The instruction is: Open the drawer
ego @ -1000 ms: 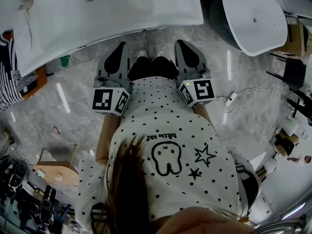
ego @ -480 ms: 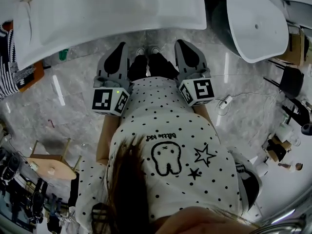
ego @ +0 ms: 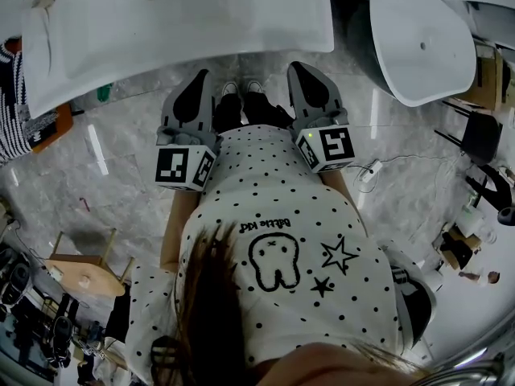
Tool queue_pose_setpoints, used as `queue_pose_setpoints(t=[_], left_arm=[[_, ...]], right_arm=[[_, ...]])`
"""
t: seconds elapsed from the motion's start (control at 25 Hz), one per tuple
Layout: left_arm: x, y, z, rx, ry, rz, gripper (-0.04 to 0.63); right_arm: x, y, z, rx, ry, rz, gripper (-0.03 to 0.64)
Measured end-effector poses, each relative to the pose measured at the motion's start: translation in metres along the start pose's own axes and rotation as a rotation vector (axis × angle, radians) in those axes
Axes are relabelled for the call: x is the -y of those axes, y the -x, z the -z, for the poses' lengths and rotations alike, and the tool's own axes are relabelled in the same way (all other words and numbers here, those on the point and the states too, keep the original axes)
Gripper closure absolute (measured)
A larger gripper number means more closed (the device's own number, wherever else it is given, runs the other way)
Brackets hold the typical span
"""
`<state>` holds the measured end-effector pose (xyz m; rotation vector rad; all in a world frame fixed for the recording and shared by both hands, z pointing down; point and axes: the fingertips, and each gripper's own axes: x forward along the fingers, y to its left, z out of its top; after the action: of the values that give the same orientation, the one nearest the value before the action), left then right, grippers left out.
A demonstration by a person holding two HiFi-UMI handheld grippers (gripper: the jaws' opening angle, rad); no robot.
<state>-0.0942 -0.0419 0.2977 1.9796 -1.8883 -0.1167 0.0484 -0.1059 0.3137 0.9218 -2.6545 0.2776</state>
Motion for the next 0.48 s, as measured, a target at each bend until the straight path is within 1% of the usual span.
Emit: queue_pose_setpoints(t=[0.24, 0.48], left_arm=[[0.009, -0.006, -0.001, 0.009, -0.012, 0.006, 0.591], [0.035, -0.015, 0.002, 0.016, -0.025, 0.005, 0.591]], right_arm=[[0.008, 0.004, -0.001, 0.010, 0.004, 0.002, 0.601], [0.032, 0.020, 0.000, 0.029, 0.000, 0.009, 0.601]])
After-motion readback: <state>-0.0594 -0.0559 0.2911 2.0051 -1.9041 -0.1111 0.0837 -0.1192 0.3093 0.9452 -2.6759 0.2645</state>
